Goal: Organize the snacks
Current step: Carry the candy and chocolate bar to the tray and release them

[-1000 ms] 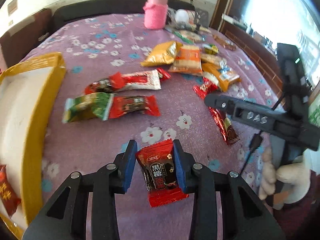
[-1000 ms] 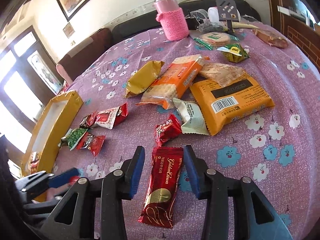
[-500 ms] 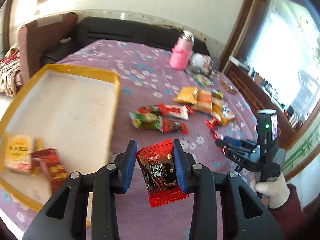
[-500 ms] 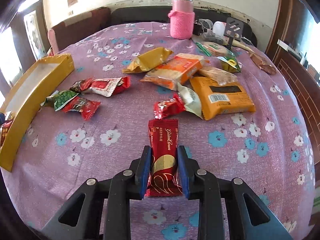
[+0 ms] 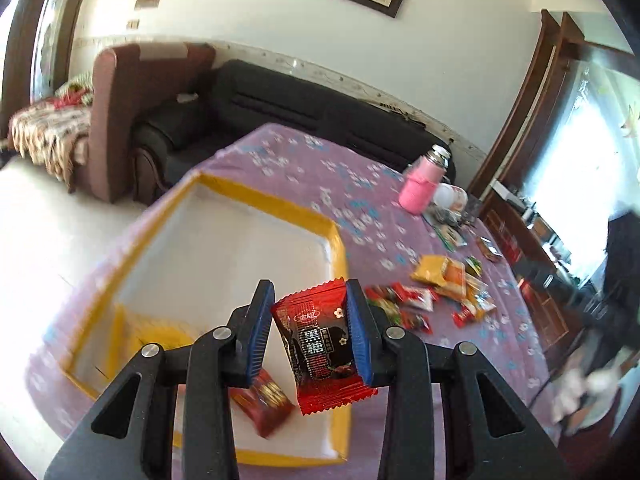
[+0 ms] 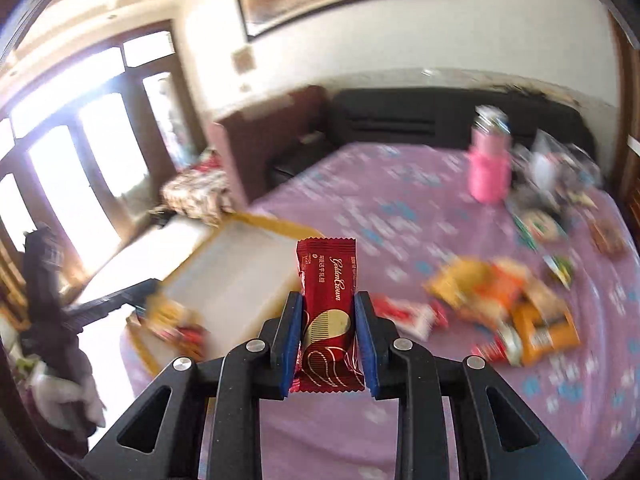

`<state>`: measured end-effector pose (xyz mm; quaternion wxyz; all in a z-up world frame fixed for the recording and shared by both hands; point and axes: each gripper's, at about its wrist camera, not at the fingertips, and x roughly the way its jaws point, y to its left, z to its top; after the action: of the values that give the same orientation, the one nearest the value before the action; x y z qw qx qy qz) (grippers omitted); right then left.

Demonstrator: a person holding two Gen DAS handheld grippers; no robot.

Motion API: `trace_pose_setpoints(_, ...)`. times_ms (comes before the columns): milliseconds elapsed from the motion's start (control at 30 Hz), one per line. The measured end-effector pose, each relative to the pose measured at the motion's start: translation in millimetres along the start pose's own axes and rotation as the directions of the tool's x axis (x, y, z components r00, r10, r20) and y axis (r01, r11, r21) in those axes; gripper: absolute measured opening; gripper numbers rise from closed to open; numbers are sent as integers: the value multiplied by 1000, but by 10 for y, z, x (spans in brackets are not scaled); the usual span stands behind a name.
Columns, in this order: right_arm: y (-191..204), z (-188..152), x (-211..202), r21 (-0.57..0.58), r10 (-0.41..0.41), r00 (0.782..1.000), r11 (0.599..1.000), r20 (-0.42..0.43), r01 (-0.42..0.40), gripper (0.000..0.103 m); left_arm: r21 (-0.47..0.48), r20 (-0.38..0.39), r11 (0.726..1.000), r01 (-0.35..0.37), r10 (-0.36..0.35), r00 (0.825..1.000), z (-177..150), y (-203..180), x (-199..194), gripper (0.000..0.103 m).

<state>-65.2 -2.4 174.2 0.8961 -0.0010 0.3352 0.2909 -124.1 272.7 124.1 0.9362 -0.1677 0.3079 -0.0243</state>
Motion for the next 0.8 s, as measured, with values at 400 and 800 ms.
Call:
trace_pose_setpoints(400,669,360,1009,21,201,970,980,-141,-200,26,53,-84,994,-95,99,992,408,311,605,34)
trace_pose_setpoints(800,1133,-267,2163,20,238,891,968,-388,-250,26,-25,-258,975,-221,207,944,118,867,1129,34)
